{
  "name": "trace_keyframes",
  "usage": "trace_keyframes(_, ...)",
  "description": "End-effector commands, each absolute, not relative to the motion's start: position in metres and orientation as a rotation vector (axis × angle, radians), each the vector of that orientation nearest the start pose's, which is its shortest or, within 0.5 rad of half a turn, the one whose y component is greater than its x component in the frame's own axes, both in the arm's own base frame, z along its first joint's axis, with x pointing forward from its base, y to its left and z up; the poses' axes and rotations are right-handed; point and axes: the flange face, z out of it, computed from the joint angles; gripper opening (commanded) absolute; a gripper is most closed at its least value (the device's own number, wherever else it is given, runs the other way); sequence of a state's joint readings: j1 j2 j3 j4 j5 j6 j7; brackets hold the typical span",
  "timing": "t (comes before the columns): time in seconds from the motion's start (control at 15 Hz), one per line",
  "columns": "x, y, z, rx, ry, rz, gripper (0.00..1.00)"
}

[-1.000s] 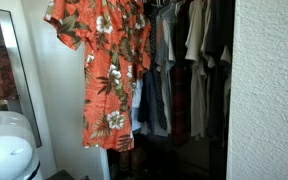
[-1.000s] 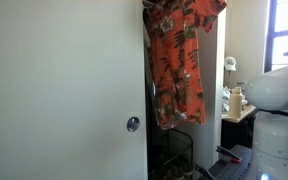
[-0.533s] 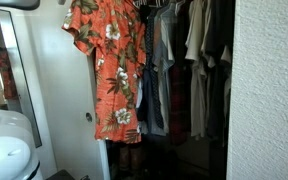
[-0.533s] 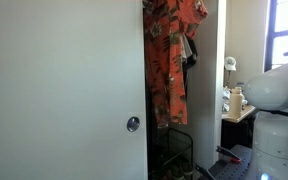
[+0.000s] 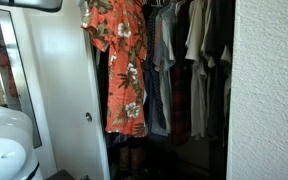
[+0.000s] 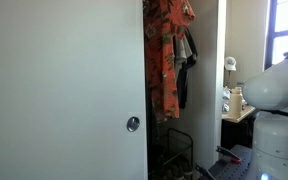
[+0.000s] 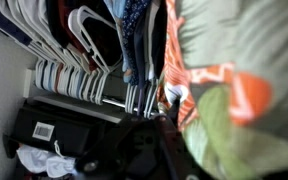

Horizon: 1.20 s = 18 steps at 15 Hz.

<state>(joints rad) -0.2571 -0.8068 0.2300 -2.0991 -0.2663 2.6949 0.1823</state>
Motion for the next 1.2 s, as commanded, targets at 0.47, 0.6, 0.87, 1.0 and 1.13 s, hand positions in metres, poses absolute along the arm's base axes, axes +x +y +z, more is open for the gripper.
trace_keyframes(0.47,0.417,0.052,0.87,-2.633,-0.144,-2.28,0.02)
trace_keyframes(0.6,0.432,0.055,0.869,-2.635,-0.17,-2.275,0.02)
trace_keyframes(0.87,0.454,0.066,0.872,-2.631,-0.226,-2.285,0.02)
trace_keyframes(1.0,0.464,0.07,0.871,-2.633,-0.246,-2.287,0.02)
trace_keyframes(1.13,0.474,0.074,0.871,-2.635,-0.265,-2.295,0.02)
